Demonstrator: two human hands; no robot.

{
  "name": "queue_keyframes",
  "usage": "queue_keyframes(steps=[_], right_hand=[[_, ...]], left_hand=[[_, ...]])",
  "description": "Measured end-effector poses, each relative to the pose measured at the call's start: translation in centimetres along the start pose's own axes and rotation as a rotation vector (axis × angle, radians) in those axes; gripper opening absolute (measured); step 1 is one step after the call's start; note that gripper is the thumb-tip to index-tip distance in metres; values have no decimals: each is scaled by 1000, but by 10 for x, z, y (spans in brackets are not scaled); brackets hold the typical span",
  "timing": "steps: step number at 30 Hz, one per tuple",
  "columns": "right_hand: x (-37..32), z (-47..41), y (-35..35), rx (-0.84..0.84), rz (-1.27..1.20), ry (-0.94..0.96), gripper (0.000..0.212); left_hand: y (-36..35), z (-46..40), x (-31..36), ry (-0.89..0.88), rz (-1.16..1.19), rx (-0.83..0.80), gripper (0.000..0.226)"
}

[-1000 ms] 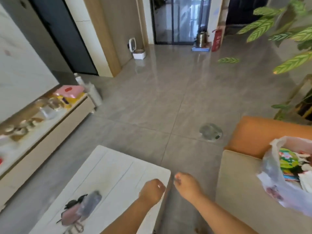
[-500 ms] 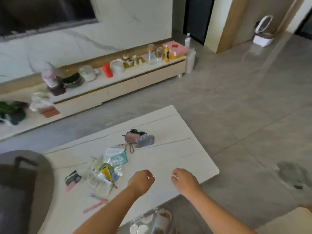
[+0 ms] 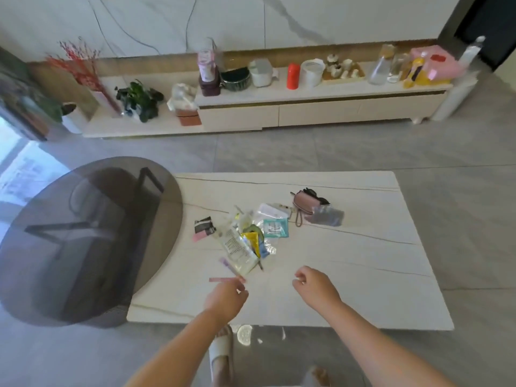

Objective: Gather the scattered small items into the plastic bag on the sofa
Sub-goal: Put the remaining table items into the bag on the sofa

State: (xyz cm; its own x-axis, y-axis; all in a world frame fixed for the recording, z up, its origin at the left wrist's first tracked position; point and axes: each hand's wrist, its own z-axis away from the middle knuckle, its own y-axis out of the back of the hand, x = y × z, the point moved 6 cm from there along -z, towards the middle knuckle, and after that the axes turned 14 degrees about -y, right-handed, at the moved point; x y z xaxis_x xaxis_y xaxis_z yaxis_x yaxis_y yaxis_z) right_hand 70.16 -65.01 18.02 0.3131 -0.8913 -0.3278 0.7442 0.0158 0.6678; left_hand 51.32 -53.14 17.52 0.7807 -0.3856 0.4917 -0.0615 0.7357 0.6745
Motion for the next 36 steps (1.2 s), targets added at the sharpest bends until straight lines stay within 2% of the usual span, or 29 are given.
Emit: queue_keyframes(steps=[10,16,21,28,36], right_hand=[[-109,-44,-109,-42,-99,-152,31],[-125,-90,-157,-36,-138,-200,30],[-119,-142,-202,-47,-90,-207,27],[-110,-216,-270,-43,67,-133,21],[-119,-263,-314,109,286,77,23]], left_hand=[[38,-53,-131,54,26,-66,31],[22,-108,-178,21,-55,-118,33],[-14,-158,-211,-8,-1,-115,34],[-71,-214,-261,-56,-32,-61,32],[-114,-265,-276,-209,-219,-26,27]])
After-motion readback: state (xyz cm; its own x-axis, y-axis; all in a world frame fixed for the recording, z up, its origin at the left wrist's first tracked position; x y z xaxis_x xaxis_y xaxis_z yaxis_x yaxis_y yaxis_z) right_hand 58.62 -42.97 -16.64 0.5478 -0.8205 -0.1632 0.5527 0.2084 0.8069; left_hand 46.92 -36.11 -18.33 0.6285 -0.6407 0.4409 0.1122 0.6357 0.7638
